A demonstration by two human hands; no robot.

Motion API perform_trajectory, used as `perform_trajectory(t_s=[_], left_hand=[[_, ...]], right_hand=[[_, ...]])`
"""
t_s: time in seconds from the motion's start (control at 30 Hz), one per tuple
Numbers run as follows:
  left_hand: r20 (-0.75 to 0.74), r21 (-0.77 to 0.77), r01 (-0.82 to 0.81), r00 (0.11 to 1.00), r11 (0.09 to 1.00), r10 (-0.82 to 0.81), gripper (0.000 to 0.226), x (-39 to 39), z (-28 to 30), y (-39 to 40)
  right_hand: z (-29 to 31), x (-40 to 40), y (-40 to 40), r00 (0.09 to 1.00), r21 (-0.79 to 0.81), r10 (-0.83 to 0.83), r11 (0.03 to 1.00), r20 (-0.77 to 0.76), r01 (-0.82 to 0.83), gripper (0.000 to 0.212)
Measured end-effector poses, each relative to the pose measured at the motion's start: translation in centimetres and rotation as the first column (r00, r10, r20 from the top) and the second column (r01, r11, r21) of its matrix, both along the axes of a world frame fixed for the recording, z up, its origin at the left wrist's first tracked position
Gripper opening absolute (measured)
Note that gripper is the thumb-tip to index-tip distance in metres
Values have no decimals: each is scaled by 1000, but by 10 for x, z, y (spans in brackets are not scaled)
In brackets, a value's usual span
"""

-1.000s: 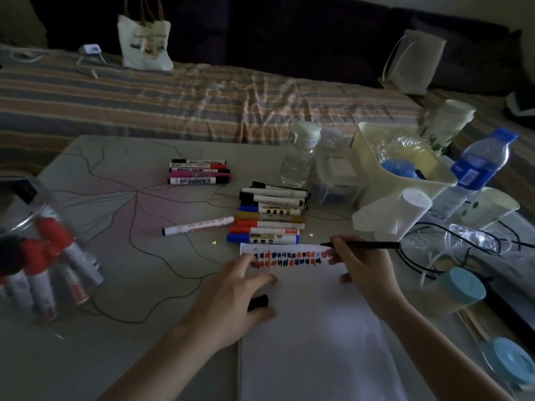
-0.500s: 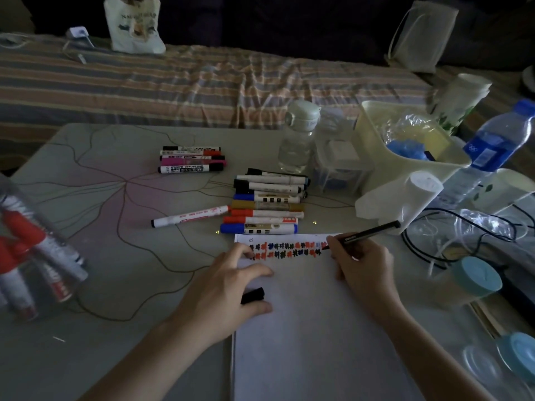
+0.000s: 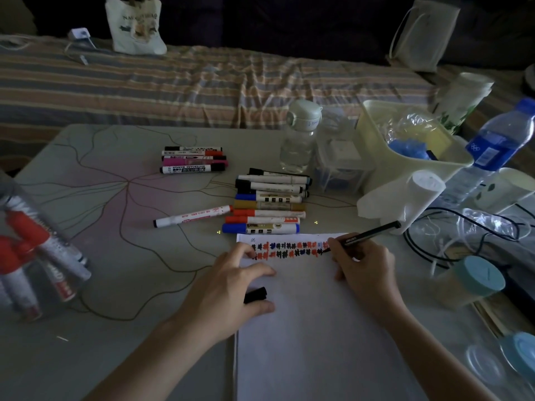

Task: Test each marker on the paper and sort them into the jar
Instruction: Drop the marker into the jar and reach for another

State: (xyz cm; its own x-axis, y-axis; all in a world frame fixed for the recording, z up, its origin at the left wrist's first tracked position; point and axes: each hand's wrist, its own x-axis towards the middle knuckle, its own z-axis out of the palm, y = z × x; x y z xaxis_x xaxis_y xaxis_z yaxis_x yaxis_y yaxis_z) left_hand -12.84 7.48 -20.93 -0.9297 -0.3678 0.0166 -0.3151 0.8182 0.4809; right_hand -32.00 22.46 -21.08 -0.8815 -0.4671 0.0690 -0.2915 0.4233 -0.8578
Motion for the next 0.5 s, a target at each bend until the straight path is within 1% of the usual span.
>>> perform_trajectory(t_s=[0.17, 0.33, 0.43, 0.5], left_hand=[[9, -4, -2, 1000, 1000, 2, 57, 0, 1, 0], [15, -6, 0, 1000, 1000, 0, 58, -1, 3, 1], [23, -8, -1, 1000, 1000, 1, 58, -1, 5, 2], [28, -9, -2, 1000, 1000, 2, 58, -1, 6, 3]], right_hand=[[-4, -2, -1, 999, 16, -22, 1000, -38, 23, 21], [-5, -3, -1, 1000, -15, -22, 1000, 9, 23, 21], [-4, -2, -1, 1000, 23, -18, 1000, -3, 18, 22], [-4, -2, -1, 1000, 8, -27, 1000, -10, 28, 21]])
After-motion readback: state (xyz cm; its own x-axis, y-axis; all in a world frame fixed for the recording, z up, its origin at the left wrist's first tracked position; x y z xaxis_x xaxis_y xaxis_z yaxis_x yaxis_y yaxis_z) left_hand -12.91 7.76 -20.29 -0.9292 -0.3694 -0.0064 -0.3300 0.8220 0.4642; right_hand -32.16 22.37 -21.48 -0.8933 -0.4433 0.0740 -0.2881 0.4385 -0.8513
